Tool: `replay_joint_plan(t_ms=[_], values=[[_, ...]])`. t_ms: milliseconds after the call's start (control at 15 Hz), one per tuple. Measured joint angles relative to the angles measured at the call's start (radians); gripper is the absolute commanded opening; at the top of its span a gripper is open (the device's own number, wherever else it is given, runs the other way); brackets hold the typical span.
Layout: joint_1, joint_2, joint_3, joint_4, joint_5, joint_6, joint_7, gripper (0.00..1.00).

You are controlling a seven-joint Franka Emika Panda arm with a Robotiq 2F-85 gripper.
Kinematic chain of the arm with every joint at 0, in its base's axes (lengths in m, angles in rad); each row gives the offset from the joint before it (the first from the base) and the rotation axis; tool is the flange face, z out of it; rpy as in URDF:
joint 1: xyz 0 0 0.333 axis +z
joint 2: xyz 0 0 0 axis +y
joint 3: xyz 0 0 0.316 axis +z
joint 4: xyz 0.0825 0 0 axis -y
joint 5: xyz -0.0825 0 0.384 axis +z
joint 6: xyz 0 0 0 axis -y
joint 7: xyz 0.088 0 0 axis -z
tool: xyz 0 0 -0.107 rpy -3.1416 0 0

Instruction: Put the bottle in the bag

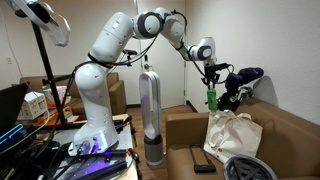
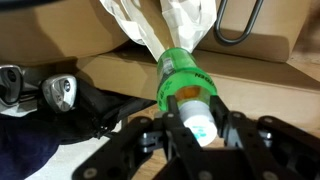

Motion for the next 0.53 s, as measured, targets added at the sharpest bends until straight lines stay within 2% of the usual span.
replay_joint_plan(t_ms=[533], values=[[-0.004, -0.015, -0.039, -0.001, -0.019, 0.012, 0.076, 0.11]])
